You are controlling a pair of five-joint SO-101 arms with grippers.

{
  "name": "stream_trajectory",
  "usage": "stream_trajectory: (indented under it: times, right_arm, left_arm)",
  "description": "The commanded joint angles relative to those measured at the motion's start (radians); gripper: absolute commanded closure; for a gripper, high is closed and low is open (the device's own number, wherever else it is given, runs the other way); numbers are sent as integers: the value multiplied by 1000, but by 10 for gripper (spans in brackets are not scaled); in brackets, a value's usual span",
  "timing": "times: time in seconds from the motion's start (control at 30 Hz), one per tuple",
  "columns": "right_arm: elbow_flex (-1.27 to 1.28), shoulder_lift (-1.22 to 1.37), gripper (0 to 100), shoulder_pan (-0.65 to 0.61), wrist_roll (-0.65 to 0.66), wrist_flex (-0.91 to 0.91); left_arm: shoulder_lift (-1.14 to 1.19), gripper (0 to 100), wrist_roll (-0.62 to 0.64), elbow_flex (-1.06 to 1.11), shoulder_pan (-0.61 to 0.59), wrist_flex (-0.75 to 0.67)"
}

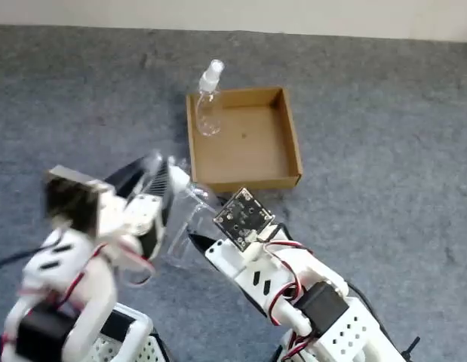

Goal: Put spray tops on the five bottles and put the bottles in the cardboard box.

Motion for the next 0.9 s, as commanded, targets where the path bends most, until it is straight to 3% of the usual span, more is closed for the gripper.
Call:
stream_trajectory:
  times: [0.0, 0.37, 0.5, 0.6, 0.87]
  right_arm:
    - [-15, -16, 995, 13, 5, -27]
    - [-15, -19, 995, 7, 5, -28]
    - [-10, -22, 995, -7, 5, -27]
    - [-10, -19, 995, -42, 5, -27]
    - [-10, -19, 995, -47, 6, -30]
  left_arm:
    - [-90, 896, -9, -12, -101, 48]
    - [-107, 861, -14, -10, -110, 63]
    - [-91, 863, -14, 31, -105, -31]
    - [-25, 863, -12, 90, -38, -98]
    - [62, 864, -11, 97, 113, -101]
